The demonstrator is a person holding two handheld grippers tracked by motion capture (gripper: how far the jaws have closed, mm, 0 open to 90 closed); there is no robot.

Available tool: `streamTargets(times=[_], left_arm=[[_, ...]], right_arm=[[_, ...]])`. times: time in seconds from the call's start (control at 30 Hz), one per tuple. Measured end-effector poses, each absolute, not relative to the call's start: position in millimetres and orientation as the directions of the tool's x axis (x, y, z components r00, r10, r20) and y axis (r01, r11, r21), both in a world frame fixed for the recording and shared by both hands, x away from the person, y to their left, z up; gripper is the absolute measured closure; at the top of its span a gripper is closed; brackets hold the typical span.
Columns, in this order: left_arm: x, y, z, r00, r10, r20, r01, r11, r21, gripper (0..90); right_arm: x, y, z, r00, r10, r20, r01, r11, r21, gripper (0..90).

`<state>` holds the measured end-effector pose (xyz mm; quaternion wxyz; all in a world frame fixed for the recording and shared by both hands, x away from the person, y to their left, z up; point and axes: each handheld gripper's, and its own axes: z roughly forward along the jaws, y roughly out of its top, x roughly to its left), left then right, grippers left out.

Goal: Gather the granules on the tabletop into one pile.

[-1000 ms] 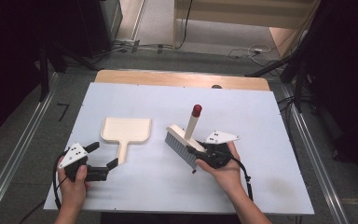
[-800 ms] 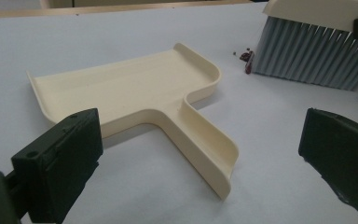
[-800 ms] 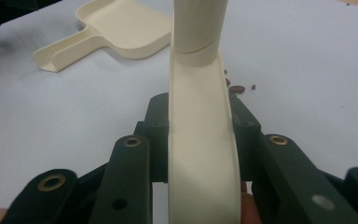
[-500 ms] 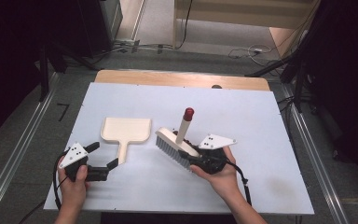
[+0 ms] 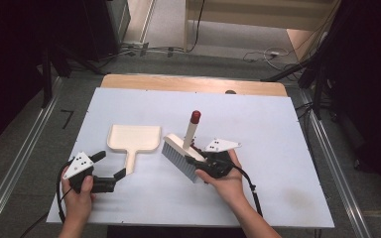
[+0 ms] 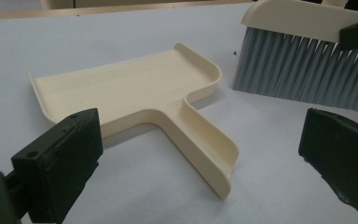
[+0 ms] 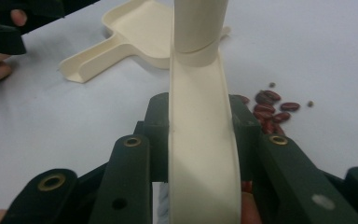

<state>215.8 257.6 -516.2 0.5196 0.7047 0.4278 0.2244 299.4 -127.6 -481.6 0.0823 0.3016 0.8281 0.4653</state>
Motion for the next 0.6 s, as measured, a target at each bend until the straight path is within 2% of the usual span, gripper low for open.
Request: streamTargets(times=[0.4,0.6], left_arm=[[215.9,257.3,-516.3,0.534,0.837,-0.125,0.370,-0.098,0.924,0.0],[215.9,257.3,-516.1,0.533,0.837,-0.124,0.372,-0.100,0.923,0.0]], right_arm=[[316.1,-161.8,-477.2,-0.725,0.675,0.140,0.464,0.327,0.823,65.0],[318.3,-169.5,-475.7,-0.717,0.677,0.168,0.477,0.300,0.826,65.0]])
